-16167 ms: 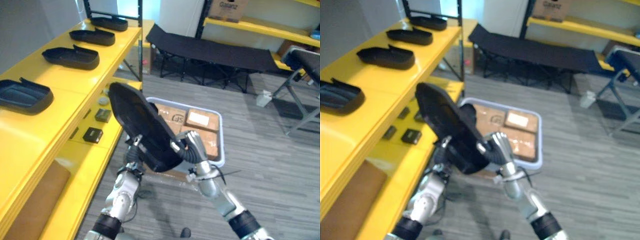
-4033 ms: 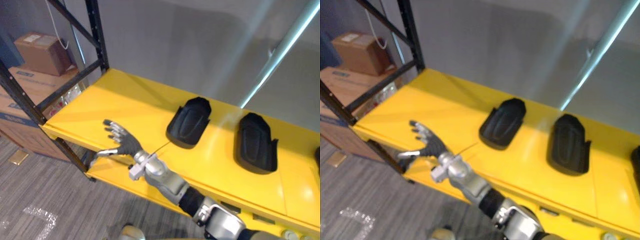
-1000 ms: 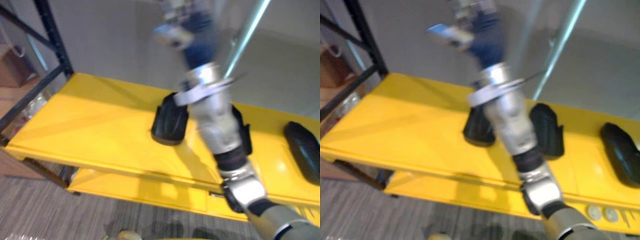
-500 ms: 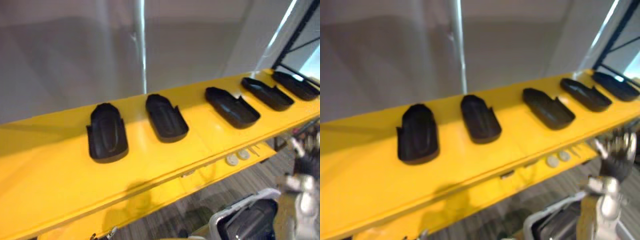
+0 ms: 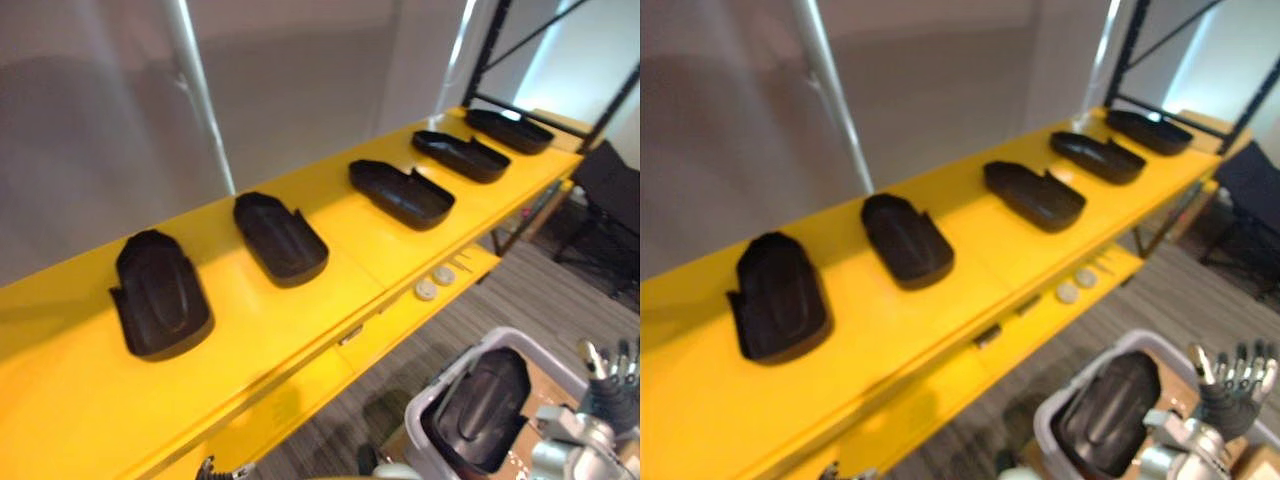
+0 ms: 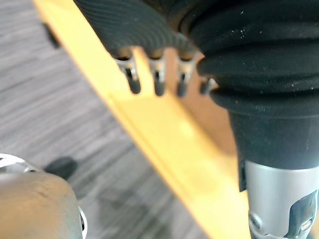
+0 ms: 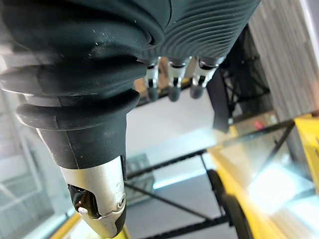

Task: Walk over and take plastic housings, then place them on the shelf

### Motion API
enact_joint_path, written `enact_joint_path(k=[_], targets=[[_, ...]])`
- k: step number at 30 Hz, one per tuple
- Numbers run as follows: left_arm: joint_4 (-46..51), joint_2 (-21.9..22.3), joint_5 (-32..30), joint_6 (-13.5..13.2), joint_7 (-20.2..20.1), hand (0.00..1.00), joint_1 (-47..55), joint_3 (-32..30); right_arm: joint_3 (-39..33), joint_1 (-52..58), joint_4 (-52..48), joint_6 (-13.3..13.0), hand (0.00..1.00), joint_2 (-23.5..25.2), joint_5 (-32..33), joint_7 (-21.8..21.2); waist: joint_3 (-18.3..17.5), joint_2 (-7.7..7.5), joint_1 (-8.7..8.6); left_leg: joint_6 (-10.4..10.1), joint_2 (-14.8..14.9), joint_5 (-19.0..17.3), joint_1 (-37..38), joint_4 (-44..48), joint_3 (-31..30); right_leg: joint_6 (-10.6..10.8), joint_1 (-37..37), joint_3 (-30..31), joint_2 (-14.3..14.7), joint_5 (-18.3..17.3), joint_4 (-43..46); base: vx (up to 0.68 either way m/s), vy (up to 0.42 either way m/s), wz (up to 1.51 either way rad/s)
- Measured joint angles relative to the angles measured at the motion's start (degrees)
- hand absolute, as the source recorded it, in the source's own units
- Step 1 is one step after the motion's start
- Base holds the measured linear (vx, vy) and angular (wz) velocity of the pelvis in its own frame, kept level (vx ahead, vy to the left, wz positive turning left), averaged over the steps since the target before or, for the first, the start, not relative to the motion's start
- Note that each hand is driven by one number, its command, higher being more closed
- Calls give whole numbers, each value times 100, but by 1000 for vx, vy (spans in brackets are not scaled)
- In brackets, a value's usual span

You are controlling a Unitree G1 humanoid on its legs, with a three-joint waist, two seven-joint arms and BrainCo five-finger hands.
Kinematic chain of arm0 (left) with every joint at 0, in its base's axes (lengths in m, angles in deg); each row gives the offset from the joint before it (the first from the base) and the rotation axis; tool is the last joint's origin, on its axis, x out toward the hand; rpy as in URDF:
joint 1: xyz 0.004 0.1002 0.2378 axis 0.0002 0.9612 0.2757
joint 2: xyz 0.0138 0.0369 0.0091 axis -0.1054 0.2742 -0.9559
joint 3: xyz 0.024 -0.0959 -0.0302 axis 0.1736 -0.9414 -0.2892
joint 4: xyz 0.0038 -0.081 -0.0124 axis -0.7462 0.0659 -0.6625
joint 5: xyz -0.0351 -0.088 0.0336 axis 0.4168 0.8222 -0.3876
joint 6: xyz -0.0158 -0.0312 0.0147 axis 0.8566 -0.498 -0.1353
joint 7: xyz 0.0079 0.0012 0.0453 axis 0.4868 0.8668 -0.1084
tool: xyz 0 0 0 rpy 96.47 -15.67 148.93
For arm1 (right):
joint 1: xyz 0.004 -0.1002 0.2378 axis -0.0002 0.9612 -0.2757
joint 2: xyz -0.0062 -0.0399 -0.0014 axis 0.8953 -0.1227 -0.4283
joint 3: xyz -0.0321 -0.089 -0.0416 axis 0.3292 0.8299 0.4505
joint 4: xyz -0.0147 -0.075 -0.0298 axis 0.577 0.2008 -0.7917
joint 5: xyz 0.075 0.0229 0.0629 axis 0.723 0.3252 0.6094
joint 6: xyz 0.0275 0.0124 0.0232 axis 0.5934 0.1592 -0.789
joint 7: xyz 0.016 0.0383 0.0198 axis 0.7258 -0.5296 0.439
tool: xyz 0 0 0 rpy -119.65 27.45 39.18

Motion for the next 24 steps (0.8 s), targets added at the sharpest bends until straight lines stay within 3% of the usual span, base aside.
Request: enact_joint_path(k=[8, 13, 14, 15, 17, 19, 21, 23, 24], targets=[[-20, 3, 187, 147, -229, 0, -497, 666, 194, 190, -251, 114, 0, 0, 14, -187, 153, -53, -236, -2, -46, -20, 45, 17, 323, 0, -153, 330, 85, 50, -2, -61, -15, -25], [-13, 5, 414, 161, -215, 0, -398, 803, 614, 3, -187, 235, 0, -30, 59, -635, 172, -73, -192, 54, -11, -48, -41, 637, 166, -4, -155, 598, 72, 42, -1, -70, -46, -27], [12, 30, 537, 150, -187, 0, -332, 744, 791, -98, -180, 246, 0, -90, 58, -759, 189, -85, -142, 346, 101, -204, -295, 1297, -369, -60, -186, 748, 64, 1, 22, -54, -102, -48], [32, 54, 643, 139, -145, 0, -334, 698, 868, -166, -166, 249, 0, -146, 56, -826, 200, -66, -95, 504, 165, -292, -476, 1710, -706, -80, -217, 838, 80, -8, 41, -45, -66, -76], [158, 179, 872, 96, -37, 0, -256, 452, 1126, -655, 88, 284, 0, -473, 56, -1065, 273, 91, 119, 1083, 155, -697, -1184, 3021, -2303, -139, -347, 1312, 193, 11, 144, -13, 105, -97], [188, 196, 885, -17, 24, 0, -197, 376, 1215, -1079, 433, 342, 0, -562, 59, -1127, 247, 196, 224, 1100, -22, -936, -1303, 2907, -3031, -113, -379, 1553, 266, 61, 140, 0, 201, -81], [187, 136, 843, -166, 31, 0, -142, 278, 1348, -1280, 495, 384, 0, -583, 57, -1135, 173, 222, 301, 998, -264, -981, -1210, 2425, -3248, -12, -569, 1664, 237, 120, 177, -9, 205, -41], [187, 109, 838, -262, 29, 0, -142, 193, 1396, -1380, 493, 397, 0, -612, 57, -1136, 202, 125, 289, 933, -401, -1018, -1235, 2235, -3313, 6, -714, 1656, 121, 133, 203, -42, 178, 8], [165, 104, 802, -341, 9, 0, -143, 117, 1405, -1437, 494, 461, 0, -683, 56, -1126, 204, 129, 291, 781, -465, -1116, -1275, 2113, -3348, 47, -781, 1570, 57, 161, 211, -58, 178, 23]])
